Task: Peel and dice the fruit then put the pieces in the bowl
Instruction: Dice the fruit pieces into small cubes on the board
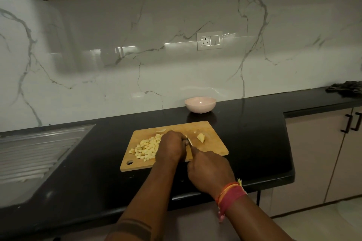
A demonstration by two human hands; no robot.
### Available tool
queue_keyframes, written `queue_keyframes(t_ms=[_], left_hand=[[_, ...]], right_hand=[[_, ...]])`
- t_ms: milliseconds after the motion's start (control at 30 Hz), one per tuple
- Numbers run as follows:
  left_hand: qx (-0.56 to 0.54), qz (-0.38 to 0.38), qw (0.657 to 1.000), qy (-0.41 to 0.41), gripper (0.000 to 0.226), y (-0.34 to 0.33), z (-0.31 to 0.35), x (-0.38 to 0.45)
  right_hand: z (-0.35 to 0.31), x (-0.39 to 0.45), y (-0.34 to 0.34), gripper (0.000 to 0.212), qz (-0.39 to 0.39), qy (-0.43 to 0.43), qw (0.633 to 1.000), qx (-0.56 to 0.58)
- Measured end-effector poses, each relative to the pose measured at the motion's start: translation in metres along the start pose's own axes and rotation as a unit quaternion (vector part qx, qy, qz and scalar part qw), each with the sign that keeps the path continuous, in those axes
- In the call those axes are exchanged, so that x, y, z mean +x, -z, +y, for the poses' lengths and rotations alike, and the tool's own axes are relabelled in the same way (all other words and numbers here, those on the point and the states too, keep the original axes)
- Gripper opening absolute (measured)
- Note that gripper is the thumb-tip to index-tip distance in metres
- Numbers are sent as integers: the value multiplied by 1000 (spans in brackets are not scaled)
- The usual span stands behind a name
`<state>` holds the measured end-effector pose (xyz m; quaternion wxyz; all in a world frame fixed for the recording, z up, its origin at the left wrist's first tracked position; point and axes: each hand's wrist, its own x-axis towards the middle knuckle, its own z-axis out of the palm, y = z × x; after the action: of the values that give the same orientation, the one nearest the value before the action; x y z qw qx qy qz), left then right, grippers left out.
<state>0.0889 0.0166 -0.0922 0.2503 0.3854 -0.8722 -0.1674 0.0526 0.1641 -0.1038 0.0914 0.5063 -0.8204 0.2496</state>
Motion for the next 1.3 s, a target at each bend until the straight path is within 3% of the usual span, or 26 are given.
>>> queue_keyframes(t_ms=[300, 667, 867, 1000, 1200, 1300], left_hand=[[-25, 29, 999, 36, 17, 2, -4, -1], [-14, 28, 999, 34, 13, 3, -3, -1], [-15, 24, 998, 60, 11, 2, 3, -1], [-34, 44, 997, 60, 12, 2, 0, -5], [-6, 17, 1000, 5, 45, -5, 0, -7], [43, 11, 999, -10, 46, -9, 2, -5]], right_hand=[[1, -7, 3, 59, 27, -36, 996, 73], [-5, 15, 8, 40, -46, -8, 998, 36], [6, -9, 11, 41, -20, -3, 999, 33], [6, -15, 16, 45, 8, -26, 994, 106], [14, -6, 15, 45, 44, -92, 973, 207], [13, 2, 13, 44, 28, -96, 975, 198]])
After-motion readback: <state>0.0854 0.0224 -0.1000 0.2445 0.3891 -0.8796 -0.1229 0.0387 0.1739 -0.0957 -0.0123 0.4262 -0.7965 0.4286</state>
